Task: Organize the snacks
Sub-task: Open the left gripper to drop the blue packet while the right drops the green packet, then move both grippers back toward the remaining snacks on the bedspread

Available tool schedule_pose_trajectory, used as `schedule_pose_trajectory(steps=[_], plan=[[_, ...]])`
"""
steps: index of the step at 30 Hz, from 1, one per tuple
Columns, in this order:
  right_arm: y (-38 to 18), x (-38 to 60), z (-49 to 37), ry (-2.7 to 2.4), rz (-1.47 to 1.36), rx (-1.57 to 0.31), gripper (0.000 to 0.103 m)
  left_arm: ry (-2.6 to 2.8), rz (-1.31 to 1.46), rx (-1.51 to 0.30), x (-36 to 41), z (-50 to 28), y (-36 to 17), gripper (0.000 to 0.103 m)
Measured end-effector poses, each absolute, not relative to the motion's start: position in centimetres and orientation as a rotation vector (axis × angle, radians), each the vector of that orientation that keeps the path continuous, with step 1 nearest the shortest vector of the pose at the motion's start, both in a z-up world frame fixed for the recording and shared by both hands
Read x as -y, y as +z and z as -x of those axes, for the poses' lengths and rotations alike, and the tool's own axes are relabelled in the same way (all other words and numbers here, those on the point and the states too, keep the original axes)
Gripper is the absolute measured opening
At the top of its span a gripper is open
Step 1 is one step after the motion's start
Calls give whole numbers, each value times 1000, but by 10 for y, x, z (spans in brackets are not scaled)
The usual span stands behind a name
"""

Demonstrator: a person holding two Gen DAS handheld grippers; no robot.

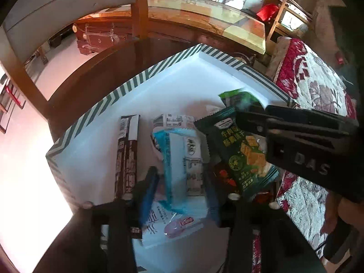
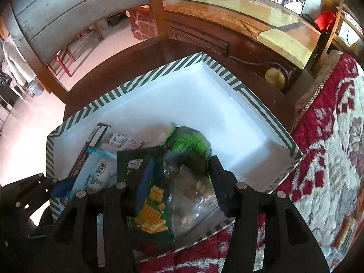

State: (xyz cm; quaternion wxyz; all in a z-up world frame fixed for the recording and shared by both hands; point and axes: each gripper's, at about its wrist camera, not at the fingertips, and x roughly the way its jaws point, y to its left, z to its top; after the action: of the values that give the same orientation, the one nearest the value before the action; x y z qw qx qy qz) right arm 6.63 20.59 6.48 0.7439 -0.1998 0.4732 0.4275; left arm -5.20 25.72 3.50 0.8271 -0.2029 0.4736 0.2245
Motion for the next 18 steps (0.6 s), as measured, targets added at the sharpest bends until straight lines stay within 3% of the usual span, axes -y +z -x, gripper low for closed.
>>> schedule_pose_trajectory(steps=[6,18], plan=[[75,-186,-61,934,387,-1035,50,503,426,-980,-254,59,42,72],[105,-101,-39,874,259,-961,50,462,322,-900,-204,61,74,81]])
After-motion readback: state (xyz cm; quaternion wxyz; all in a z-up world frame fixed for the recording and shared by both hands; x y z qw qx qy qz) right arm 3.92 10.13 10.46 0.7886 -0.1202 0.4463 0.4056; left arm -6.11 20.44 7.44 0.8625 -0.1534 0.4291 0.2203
